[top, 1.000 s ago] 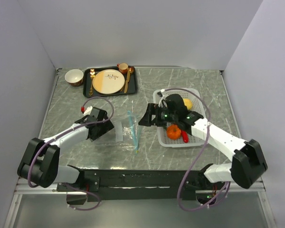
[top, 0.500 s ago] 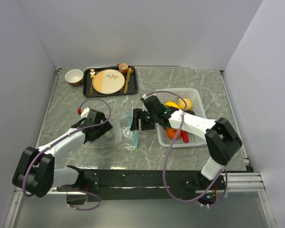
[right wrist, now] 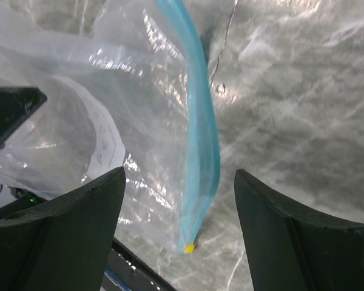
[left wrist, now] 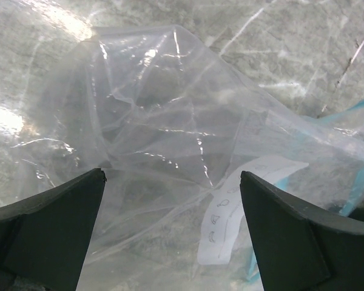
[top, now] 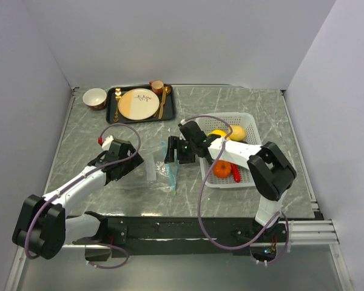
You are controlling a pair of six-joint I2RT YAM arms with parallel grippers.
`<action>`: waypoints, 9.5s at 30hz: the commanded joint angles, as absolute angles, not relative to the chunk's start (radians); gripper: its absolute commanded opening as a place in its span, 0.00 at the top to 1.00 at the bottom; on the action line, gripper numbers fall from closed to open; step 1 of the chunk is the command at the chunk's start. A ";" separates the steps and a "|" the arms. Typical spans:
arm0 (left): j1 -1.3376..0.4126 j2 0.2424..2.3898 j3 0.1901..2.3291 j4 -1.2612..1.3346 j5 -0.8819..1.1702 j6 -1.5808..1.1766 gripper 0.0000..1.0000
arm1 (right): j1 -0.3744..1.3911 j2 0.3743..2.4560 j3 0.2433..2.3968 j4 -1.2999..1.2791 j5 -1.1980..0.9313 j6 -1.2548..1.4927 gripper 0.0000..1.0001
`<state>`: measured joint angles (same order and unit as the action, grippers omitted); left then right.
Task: Place the food in the zip-top bag and seal the zipper
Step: Pick up the zipper food storage bag at the center of the board, then open the zipper of the food storage bag at the center of the board.
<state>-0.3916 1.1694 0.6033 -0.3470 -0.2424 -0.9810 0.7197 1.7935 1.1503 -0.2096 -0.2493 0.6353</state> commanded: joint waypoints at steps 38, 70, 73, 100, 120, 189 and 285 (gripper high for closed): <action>-0.687 1.025 0.775 -0.161 -0.169 -0.615 0.01 | 0.667 1.689 1.204 -0.043 -0.268 0.879 1.00; -0.847 1.161 0.838 -0.180 -0.353 -0.563 0.06 | 0.669 1.735 1.350 -0.215 -0.310 0.765 1.00; -0.847 1.157 0.818 -0.172 -0.390 -0.575 0.10 | 0.667 1.732 1.358 -0.227 -0.311 0.761 1.00; -0.854 1.204 0.815 -0.176 -0.472 -0.670 0.92 | 0.667 1.704 1.387 -0.233 -0.370 0.727 0.82; -0.854 1.020 0.857 -0.353 -0.565 -0.747 0.98 | 0.630 1.592 1.100 -0.038 -0.347 0.836 0.47; -0.850 1.052 0.790 -0.364 -0.598 -0.856 0.94 | 0.672 1.605 1.219 -0.276 0.082 0.693 1.00; -0.037 1.330 0.675 0.120 -0.040 -0.747 0.99 | 0.607 1.680 1.223 -0.405 -0.159 0.499 1.00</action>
